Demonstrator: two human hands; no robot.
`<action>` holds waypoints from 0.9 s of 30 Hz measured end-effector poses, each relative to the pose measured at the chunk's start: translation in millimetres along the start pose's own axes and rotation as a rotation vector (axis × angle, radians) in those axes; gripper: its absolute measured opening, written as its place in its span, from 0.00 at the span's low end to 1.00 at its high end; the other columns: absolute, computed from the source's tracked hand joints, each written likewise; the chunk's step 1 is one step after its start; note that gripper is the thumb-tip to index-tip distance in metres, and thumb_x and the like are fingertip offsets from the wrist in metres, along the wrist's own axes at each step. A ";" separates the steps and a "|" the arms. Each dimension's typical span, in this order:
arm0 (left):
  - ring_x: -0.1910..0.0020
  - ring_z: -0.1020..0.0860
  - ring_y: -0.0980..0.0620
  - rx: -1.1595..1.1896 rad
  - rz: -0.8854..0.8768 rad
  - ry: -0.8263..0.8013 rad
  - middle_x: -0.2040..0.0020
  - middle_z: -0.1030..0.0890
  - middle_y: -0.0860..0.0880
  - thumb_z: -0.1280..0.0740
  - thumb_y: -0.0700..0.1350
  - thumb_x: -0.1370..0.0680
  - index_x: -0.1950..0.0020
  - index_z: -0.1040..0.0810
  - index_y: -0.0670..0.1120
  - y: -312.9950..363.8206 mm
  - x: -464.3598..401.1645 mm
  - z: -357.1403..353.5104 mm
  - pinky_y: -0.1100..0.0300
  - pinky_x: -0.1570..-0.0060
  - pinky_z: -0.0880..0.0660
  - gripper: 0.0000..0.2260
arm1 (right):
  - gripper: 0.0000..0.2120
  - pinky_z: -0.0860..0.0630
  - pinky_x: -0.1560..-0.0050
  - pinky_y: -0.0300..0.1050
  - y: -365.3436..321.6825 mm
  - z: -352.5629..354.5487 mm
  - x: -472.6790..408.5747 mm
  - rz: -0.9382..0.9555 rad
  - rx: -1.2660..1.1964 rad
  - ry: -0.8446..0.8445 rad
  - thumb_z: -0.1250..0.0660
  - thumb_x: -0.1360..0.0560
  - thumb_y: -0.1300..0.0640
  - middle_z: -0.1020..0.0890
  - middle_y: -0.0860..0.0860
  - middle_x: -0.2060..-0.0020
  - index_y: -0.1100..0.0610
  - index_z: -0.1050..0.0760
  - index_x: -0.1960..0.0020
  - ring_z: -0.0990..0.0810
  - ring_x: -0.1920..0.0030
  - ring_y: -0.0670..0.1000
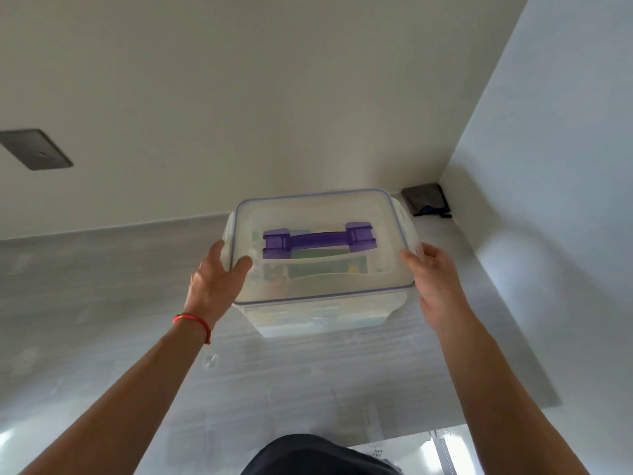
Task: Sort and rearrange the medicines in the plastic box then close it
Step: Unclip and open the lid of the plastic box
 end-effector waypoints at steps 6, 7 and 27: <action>0.49 0.16 0.49 0.292 -0.029 0.187 0.52 0.14 0.53 0.29 0.58 0.38 0.36 0.24 0.61 19.1 4.6 30.9 0.45 0.40 0.21 0.30 | 0.24 0.27 0.42 0.40 -7.1 18.0 -3.9 0.120 0.014 0.010 0.24 0.26 0.57 0.25 0.46 0.34 0.47 0.29 0.35 0.24 0.35 0.47; 0.49 0.16 0.49 0.309 -0.062 0.194 0.51 0.14 0.53 0.29 0.57 0.38 0.36 0.24 0.62 30.5 7.7 31.8 0.45 0.41 0.21 0.29 | 0.23 0.27 0.45 0.38 -9.9 23.1 -2.6 0.133 -0.027 0.009 0.23 0.27 0.57 0.24 0.46 0.34 0.47 0.28 0.36 0.23 0.36 0.45; 0.38 0.24 0.45 -0.369 -0.560 -0.438 0.35 0.23 0.44 0.31 0.39 0.27 0.33 0.24 0.49 289.8 19.7 -234.9 0.57 0.40 0.26 0.22 | 0.10 0.22 0.68 0.43 136.2 196.1 35.3 -0.367 -0.168 0.240 0.27 0.23 0.62 0.22 0.60 0.66 0.69 0.21 0.52 0.24 0.70 0.54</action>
Point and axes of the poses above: each hand's wrist, its own x-axis away from the middle knuckle, its own z-axis out of the back of the hand, y = z × x, the point moved 3 cm from there along -x, towards the middle knuckle
